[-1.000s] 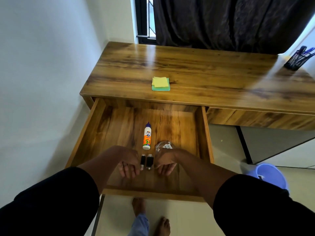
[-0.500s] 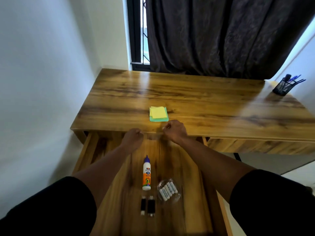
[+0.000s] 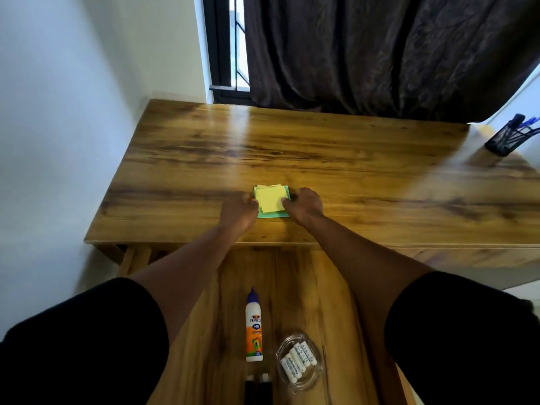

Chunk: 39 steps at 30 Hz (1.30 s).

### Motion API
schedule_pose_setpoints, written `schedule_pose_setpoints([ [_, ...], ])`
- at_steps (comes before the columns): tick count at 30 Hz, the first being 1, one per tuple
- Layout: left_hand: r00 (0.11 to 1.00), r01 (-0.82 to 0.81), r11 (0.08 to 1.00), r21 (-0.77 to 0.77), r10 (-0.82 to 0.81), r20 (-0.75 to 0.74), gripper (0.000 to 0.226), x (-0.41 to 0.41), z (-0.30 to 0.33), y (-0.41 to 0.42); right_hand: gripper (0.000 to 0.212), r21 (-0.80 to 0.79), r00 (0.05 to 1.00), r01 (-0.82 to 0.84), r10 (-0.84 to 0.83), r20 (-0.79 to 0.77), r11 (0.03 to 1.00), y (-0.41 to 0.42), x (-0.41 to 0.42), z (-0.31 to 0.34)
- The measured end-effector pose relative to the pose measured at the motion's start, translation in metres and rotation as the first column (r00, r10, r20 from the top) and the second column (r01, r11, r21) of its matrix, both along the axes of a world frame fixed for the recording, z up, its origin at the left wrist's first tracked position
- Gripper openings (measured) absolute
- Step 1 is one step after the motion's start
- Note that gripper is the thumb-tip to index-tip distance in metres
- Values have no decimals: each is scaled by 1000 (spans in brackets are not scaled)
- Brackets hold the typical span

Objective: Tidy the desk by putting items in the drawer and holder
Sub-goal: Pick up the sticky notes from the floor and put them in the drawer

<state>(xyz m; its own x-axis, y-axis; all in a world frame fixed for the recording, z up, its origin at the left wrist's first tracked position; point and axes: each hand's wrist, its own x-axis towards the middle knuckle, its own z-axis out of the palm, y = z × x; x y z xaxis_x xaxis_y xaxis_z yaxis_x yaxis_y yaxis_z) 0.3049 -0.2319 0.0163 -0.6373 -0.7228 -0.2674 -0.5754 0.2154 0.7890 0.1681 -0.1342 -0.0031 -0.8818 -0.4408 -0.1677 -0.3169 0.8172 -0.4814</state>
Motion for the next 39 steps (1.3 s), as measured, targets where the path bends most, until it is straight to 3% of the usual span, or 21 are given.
schedule_pose_setpoints([
  [6,997,-79,996,40,80,-9,42,-16,-6,1,61,70,990,83,-91,108,994,-14,-3,5],
  [13,999,-35,999,-21,35,24,48,-12,-11,5,65,102,925,261,-279,259,960,-29,3,17],
  [18,996,-61,985,164,71,-57,55,-6,-23,-3,68,110,911,335,-352,214,936,-32,9,13],
  [23,990,-33,969,245,66,-126,55,-2,-30,-8,63,-26,896,367,-345,278,930,-30,12,11],
  [31,996,76,997,25,-75,-39,66,1,-38,-3,63,-100,872,390,-332,360,916,-13,18,15],
  [35,996,70,970,-234,-53,78,53,15,-35,20,56,-113,863,402,-334,379,909,-4,34,16],
  [39,998,-29,925,-379,46,35,44,44,-42,47,40,-281,706,527,-230,669,802,16,60,11],
])
